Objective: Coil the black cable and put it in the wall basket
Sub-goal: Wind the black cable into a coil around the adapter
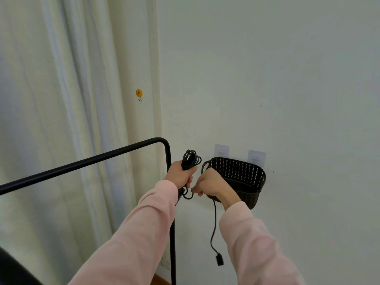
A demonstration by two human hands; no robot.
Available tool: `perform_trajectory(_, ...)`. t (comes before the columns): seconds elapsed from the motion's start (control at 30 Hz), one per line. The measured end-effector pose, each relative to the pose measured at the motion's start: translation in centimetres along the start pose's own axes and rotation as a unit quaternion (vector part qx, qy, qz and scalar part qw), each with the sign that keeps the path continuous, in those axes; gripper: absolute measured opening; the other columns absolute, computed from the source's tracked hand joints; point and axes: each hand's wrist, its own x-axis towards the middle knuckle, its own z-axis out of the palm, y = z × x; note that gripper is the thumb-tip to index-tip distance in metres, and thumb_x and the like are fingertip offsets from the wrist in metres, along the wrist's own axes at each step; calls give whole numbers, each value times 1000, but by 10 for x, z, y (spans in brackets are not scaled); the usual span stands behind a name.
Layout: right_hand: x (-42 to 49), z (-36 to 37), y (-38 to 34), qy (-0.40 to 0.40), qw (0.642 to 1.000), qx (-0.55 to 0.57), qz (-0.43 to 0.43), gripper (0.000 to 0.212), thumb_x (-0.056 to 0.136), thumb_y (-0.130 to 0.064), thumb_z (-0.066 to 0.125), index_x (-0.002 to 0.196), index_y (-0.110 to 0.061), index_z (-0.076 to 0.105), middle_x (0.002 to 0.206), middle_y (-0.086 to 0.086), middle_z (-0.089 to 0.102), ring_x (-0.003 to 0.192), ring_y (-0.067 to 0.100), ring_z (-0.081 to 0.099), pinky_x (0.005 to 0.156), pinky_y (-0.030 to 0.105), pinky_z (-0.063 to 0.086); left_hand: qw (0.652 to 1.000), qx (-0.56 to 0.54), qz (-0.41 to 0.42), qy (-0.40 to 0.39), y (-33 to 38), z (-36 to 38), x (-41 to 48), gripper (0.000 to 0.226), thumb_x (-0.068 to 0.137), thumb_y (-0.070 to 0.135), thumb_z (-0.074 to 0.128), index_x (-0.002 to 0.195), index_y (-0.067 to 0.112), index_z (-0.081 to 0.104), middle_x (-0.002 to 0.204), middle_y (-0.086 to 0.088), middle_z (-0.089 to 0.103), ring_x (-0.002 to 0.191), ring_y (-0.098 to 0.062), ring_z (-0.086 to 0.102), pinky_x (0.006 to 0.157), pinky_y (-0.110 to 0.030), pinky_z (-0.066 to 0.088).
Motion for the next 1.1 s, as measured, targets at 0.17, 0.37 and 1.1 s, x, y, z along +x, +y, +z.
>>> perform_trajectory(0.17,-2,-2,-7,-16,998,58,30,21,80,6,55,93,14,69,70,15,60,50,11,43,41,18,29,1000,12,1,-16,0,-1,-1,26,88,15,55,63,13,51,55,-2,60,38,-5,53,48,-18,45)
perform_trajectory(0.37,-2,-2,-9,-20,992,125,19,25,79,11,45,89,12,67,60,10,58,47,14,35,31,15,20,999,-21,12,-23,-1,3,-2,28,88,11,56,60,15,52,55,0,54,41,-1,53,47,-10,42)
perform_trajectory(1.1,0,-15,7,113,936,333,21,17,85,-7,65,70,-1,62,57,7,54,31,0,42,36,11,40,998,-55,10,-9,-5,-1,7,44,88,24,57,50,12,39,33,6,41,36,-14,43,53,-25,42)
